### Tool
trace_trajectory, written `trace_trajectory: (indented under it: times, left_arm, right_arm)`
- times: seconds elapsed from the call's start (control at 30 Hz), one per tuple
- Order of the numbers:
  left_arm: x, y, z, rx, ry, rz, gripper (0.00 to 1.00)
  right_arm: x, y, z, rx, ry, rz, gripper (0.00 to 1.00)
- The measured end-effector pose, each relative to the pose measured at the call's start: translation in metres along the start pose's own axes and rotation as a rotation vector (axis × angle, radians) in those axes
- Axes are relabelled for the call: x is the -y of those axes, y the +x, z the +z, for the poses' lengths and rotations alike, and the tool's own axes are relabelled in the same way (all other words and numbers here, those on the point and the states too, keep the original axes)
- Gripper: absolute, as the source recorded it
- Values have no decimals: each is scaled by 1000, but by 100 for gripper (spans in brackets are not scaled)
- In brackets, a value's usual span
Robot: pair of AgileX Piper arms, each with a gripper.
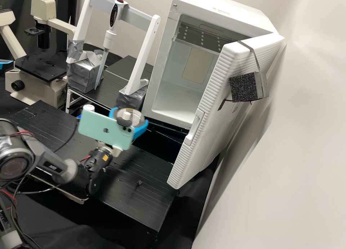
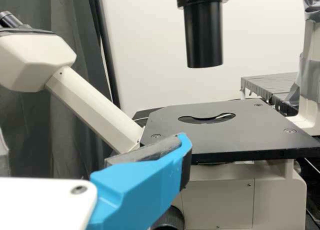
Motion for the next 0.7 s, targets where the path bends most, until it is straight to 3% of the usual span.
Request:
trace_trajectory:
  times: [0.37, 0.53, 0.7]
  left_arm:
    - [0, 0, 0, 0, 0, 0, 100]
    - [0, 0, 0, 0, 0, 0, 100]
    - [0, 0, 0, 0, 0, 0, 100]
  right_arm:
    - [39, 0, -66, -257, -1, -152, 0]
    - [52, 12, -85, -295, 16, -238, 0]
    - [61, 34, -103, -339, 3, -295, 0]
